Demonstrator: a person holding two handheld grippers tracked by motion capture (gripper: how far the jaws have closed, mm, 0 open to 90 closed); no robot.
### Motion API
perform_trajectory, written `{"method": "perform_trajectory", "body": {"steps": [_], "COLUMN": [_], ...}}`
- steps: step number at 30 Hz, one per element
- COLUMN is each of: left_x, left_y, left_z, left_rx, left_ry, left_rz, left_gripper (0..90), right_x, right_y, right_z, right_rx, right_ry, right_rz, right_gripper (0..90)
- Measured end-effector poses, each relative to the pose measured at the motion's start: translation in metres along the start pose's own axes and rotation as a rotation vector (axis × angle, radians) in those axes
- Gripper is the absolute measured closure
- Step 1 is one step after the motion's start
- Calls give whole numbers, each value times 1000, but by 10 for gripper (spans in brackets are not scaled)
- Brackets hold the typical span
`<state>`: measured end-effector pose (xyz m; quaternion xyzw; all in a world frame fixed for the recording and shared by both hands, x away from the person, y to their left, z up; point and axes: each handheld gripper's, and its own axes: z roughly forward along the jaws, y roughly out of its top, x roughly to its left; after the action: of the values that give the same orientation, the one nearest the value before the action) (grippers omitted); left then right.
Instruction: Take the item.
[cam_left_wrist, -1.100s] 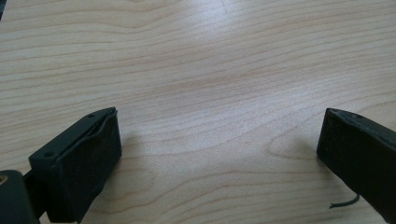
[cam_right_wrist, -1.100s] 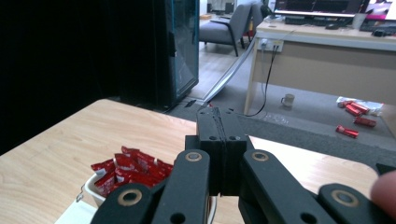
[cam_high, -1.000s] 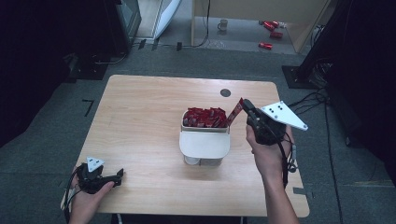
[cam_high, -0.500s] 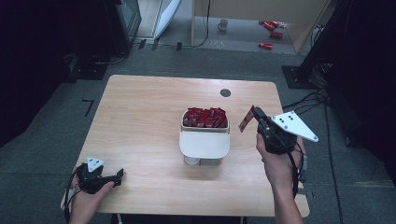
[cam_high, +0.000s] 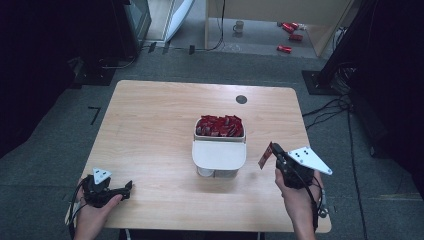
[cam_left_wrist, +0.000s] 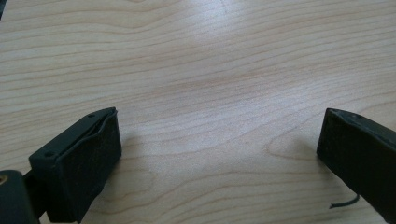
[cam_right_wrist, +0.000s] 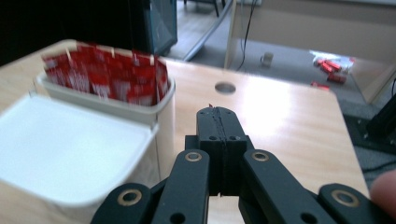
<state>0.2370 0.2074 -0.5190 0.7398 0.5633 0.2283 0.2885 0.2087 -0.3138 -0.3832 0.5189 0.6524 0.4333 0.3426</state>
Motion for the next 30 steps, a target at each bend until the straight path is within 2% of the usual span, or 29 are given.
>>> {"method": "perform_trajectory", "body": {"steps": [1, 3, 8, 17, 21, 22, 25, 27, 28, 29, 30], "left_x": [0, 0, 0, 0, 0, 0, 0, 0, 0, 0, 0], "left_y": [0, 0, 0, 0, 0, 0, 0, 0, 0, 0, 0], "left_z": [0, 0, 0, 0, 0, 0, 0, 0, 0, 0, 0], "left_rx": [0, 0, 1, 0, 0, 0, 0, 0, 0, 0, 0], "left_ry": [0, 0, 0, 0, 0, 0, 0, 0, 0, 0, 0], "left_rz": [0, 0, 1, 0, 0, 0, 0, 0, 0, 0, 0], "left_gripper": [1, 1, 1, 1, 1, 1, 1, 2, 1, 1, 1], "right_x": [-1, -2, -3, -9, -15, -15, -20, -21, -23, -23, -23], "right_y": [-8, -13, -17, -8, -6, -6, -10, -12, -17, -17, -22], "right_z": [3, 7, 24, 54, 84, 84, 111, 117, 128, 128, 136], "right_rx": [21, 35, 66, 64, 62, 62, 108, 119, 142, 142, 156], "right_ry": [-1, -3, -11, -42, -49, -49, -42, -42, -38, -38, -46], "right_rz": [4, 3, -13, -18, -35, -35, -55, -59, -61, -61, -71], "right_gripper": [900, 900, 900, 900, 900, 900, 900, 900, 900, 900, 900]}}
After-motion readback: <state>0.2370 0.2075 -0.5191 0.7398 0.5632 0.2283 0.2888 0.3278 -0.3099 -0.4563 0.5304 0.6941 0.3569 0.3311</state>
